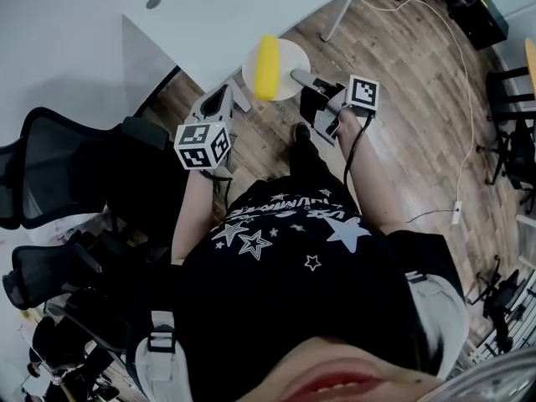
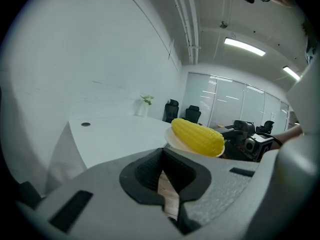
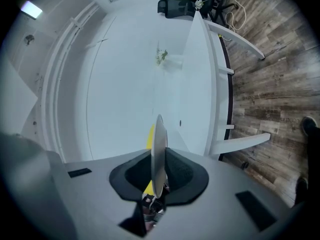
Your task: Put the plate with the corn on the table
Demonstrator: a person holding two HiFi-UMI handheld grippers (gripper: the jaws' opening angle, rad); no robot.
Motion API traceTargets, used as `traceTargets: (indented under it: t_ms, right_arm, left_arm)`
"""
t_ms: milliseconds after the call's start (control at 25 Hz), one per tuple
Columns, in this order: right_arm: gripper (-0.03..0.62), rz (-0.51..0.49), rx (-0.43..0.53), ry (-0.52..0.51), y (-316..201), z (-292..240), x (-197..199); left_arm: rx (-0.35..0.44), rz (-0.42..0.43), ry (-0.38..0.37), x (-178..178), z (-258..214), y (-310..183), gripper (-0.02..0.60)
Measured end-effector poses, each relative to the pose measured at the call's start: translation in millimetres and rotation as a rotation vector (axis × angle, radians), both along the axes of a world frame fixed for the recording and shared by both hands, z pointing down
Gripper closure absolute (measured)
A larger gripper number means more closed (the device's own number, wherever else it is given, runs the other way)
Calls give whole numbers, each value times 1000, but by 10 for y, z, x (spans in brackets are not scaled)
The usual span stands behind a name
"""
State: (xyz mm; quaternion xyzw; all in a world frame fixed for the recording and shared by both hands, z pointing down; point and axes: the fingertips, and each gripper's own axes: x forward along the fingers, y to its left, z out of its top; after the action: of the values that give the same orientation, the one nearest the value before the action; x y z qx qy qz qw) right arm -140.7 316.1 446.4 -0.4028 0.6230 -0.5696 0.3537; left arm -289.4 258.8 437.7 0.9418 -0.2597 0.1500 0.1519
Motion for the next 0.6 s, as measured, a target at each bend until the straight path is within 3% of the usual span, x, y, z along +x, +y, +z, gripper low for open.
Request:
traceTargets:
  t_ms: [200, 600]
  right_arm:
    - [549, -71, -3, 60, -409, 0, 411]
    - [549, -147, 7, 16, -1220, -80, 1221]
  left_arm:
    - [22, 7, -26, 412, -32, -328, 575]
    - [25, -140, -39, 1037, -184, -1106, 575]
